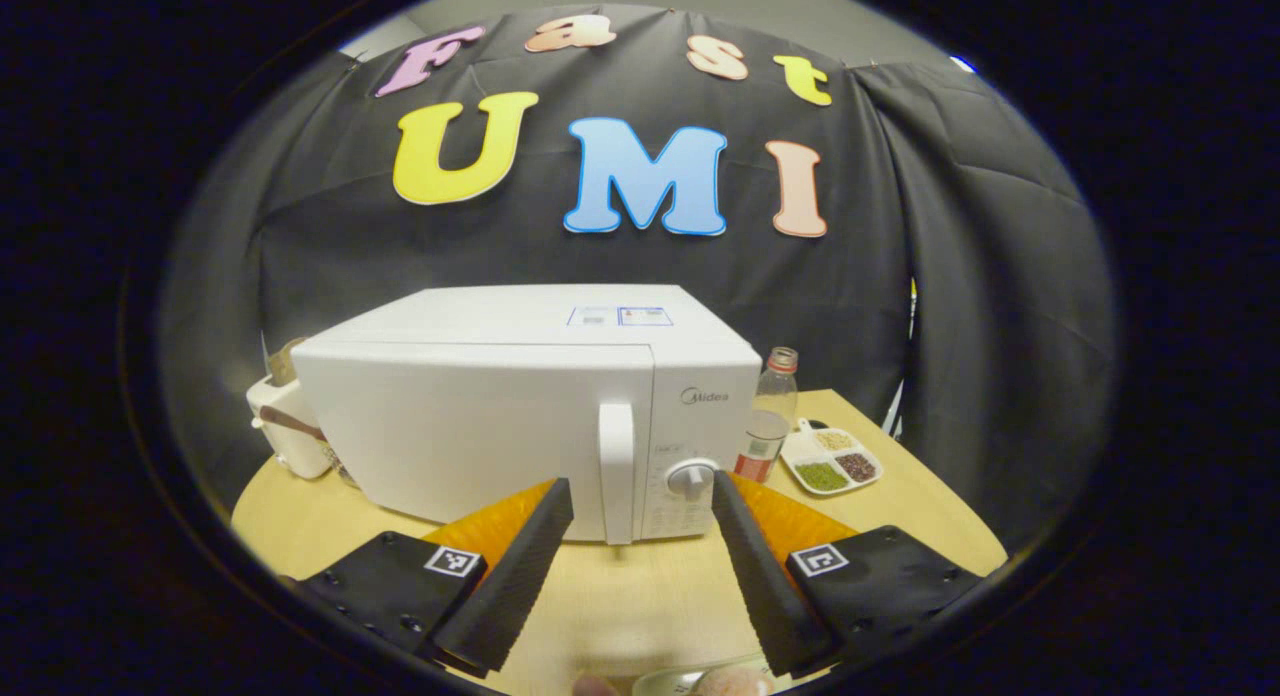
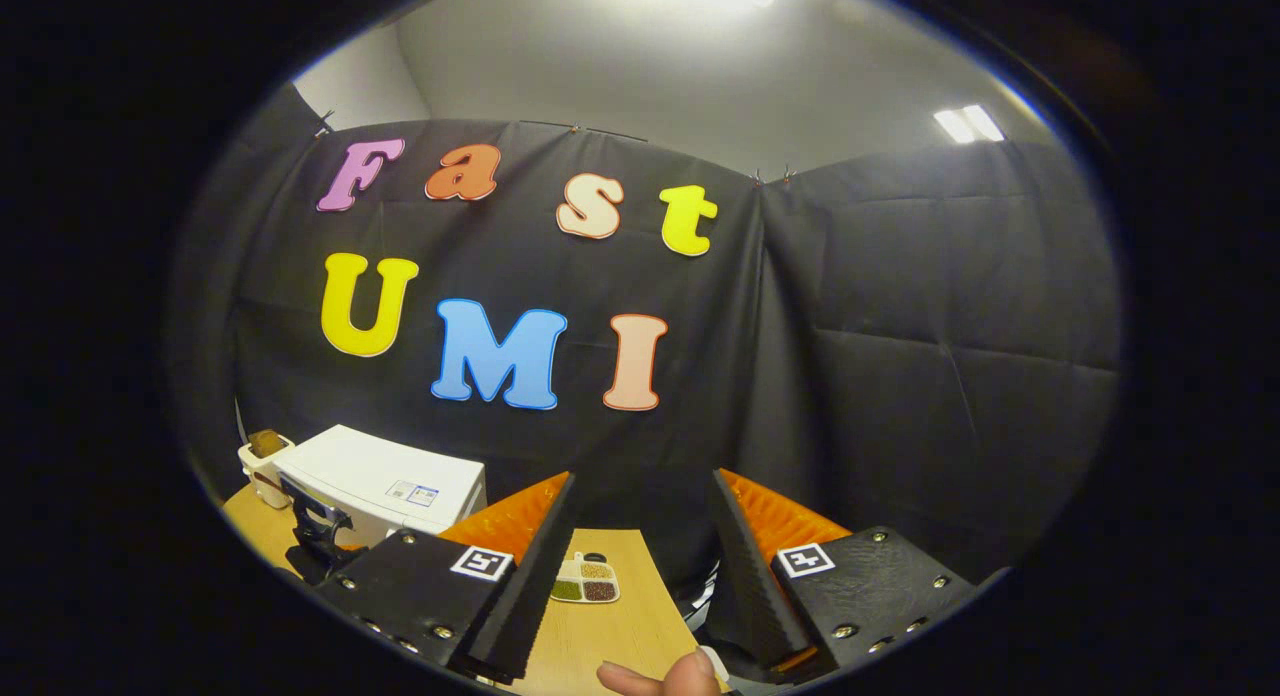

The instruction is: Open the microwave oven with the left hand, put the food in, and close the microwave oven.

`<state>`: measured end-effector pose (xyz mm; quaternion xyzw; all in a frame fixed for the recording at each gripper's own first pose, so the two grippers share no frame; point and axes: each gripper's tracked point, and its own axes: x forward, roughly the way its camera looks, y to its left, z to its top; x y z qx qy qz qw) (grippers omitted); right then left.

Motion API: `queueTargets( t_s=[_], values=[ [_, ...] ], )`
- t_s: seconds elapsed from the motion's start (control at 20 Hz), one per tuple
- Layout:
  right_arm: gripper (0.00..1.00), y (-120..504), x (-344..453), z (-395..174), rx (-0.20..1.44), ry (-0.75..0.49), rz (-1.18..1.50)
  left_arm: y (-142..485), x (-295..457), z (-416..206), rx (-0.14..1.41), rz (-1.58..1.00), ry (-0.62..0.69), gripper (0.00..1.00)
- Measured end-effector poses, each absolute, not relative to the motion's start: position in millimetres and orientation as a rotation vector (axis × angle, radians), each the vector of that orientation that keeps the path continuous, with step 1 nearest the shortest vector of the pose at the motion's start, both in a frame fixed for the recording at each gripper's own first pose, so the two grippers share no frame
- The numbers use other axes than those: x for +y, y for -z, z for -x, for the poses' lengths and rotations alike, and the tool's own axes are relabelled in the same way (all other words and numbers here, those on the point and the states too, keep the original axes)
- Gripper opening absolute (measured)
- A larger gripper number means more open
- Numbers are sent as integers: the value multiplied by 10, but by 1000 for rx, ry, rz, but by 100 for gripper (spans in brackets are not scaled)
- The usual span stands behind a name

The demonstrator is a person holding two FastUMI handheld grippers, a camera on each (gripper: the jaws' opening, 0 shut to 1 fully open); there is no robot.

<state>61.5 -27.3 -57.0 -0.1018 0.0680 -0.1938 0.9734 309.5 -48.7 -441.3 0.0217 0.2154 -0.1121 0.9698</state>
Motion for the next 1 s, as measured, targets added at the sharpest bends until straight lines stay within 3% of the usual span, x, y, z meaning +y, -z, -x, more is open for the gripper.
queueTargets(
  t_s=[0.1,0.15,0.45,0.65,0.8,1.0],
  values=[
    [81,697,-332,-677,173,406,183,4547,-471,-3261,442,-63,222,94],
    [81,740,-358,-694,188,415,172,4650,-496,-3339,451,-64,227,97],
    [81,757,-486,-700,198,456,198,4894,-542,-3620,462,-77,214,92],
    [81,741,-482,-655,190,462,181,4955,-544,-3710,480,-42,195,76],
    [81,764,-470,-593,200,464,188,5000,-516,-3700,497,-47,180,37],
    [81,717,-377,-455,184,455,156,5002,-503,-3666,472,-59,207,28]
  ],
)
